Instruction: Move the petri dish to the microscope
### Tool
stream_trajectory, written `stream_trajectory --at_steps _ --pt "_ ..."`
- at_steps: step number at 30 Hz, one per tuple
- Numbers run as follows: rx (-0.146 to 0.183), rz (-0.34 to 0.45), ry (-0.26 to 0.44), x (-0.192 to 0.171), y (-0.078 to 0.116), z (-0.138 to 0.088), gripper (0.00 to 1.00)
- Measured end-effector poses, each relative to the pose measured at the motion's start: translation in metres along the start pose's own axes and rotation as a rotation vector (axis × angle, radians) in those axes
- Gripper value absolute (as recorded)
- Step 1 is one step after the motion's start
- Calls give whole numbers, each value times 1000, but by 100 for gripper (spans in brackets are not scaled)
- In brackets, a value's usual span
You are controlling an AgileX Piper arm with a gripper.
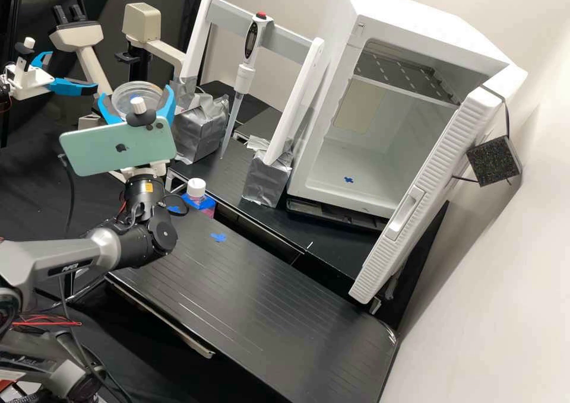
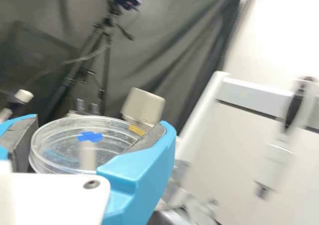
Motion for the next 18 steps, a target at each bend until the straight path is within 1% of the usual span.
stream_trajectory --at_steps 3,8,10,15,18 --pt "11 -19 20 7 -2 -2 0" --pt "17 -29 21 15 -1 -3 0" --pt "19 -32 14 16 -1 -1 0" --pt "42 -49 -7 18 -6 8 0" --pt "42 -53 -23 21 -5 12 0"
